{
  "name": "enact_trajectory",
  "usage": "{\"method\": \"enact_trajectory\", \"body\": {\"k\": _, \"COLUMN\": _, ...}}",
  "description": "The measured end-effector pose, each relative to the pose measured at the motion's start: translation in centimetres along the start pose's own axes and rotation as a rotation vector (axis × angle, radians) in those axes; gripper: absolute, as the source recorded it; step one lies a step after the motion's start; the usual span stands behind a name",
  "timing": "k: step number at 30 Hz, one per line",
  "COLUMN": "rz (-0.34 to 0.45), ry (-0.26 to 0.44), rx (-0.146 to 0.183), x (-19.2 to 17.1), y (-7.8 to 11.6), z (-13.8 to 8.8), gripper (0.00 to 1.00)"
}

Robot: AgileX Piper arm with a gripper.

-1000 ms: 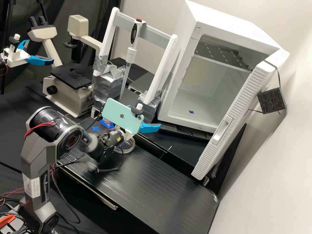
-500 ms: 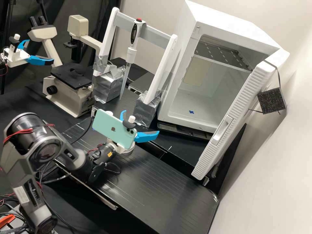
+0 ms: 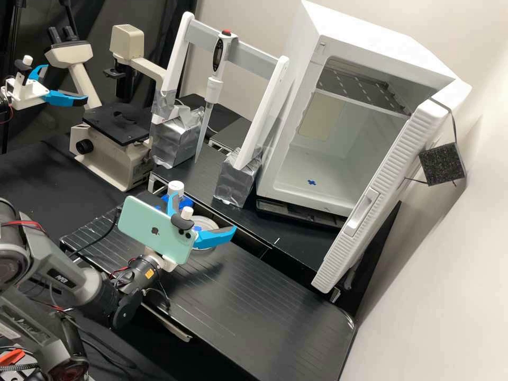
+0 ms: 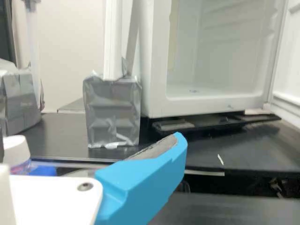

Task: Move the petri dish to the incubator

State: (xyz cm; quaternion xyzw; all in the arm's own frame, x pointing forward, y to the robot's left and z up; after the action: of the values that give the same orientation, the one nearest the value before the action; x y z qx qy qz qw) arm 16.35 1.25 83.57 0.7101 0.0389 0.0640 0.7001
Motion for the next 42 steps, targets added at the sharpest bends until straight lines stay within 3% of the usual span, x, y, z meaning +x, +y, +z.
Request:
{"method": "enact_trajectory", "body": {"k": 7, "rz": -0.027, "ry": -0.024, "rx": 0.015, "x": 0.2, "y": -0.5, "z": 0.5, "gripper": 1.00}}
{"method": "enact_trajectory", "body": {"k": 18, "rz": -0.081, "ry": -0.029, "rx": -0.031, "x": 0.5, "y": -1.3, "z": 0.8, "gripper": 1.00}}
{"method": "enact_trajectory", "body": {"k": 29, "rz": -0.089, "ry": -0.055, "rx": -0.021, "x": 0.6, "y": -1.5, "z": 1.3, "gripper": 1.00}}
{"method": "enact_trajectory", "body": {"k": 33, "rz": -0.095, "ry": -0.060, "rx": -0.039, "x": 0.6, "y": -1.6, "z": 1.5, "gripper": 1.00}}
{"method": "enact_trajectory", "body": {"k": 42, "rz": -0.106, "ry": -0.074, "rx": -0.044, "x": 0.7, "y": -1.7, "z": 1.8, "gripper": 1.00}}
